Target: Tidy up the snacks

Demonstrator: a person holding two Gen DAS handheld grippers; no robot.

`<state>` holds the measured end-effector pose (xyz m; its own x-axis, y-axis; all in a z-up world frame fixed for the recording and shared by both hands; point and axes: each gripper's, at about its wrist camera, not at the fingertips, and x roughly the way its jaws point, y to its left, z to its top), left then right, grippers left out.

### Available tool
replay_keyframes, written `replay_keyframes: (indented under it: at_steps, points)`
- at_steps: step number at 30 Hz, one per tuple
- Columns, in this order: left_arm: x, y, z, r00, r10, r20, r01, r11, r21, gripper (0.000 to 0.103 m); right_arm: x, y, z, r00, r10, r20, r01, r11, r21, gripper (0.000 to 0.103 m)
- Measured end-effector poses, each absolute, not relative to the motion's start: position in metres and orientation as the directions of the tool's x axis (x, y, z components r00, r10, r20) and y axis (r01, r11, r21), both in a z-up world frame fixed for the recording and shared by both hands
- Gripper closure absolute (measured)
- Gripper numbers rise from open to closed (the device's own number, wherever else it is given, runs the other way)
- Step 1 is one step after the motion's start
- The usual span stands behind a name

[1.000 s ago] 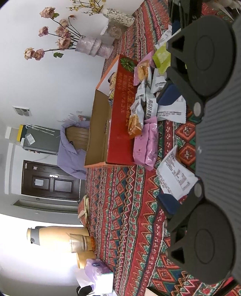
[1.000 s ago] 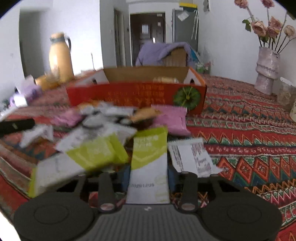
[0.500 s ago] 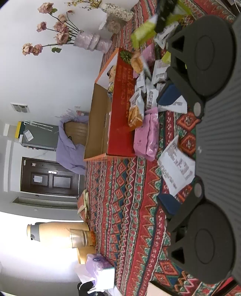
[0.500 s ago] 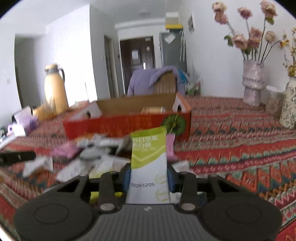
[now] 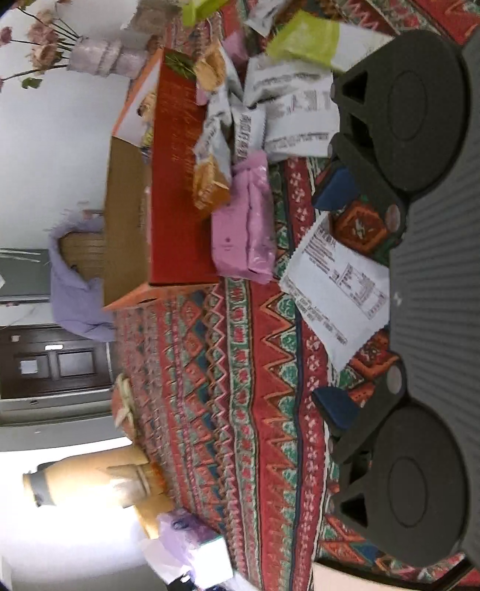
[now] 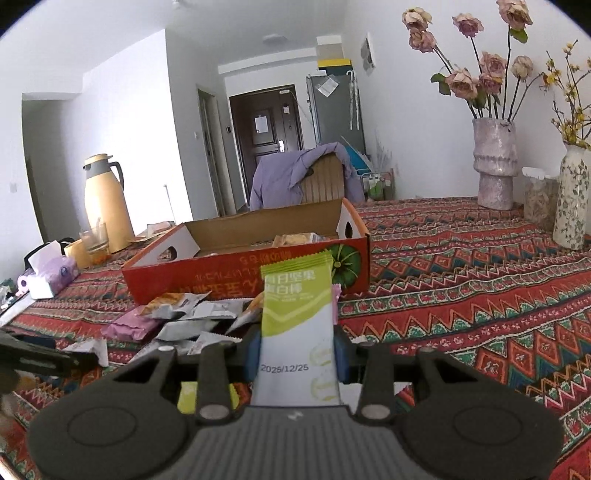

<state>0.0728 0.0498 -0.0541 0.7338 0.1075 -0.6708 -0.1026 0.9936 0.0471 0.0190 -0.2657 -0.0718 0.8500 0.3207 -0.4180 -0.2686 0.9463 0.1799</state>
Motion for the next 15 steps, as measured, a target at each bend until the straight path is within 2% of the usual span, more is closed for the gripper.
replay_keyframes:
  at_steps: [8,12,15]
  points:
    - [0.0822,0.0571,-0.0618,0.722,0.093,-0.686,-0.125,0.992,0.004,0.0,0.0188,-0.2682,-0.0753,0.849,0.318,-0.422,-0.259,0.947,0.192,0.065]
    - [0.0817,0.0535,-0.0601,0.731,0.102,-0.675,-0.133,0.991,0.006,0.007,0.0198,-0.2683,-0.0766,0.847,0.321,-0.425,-0.26,0.946,0.196,0.065]
    - [0.0806,0.0514,-0.0586,0.74,0.103,-0.665,-0.131,0.991,0.007,0.019,0.02,-0.268,-0.0774,0.845,0.325,-0.425,-0.263,0.944,0.2,0.065]
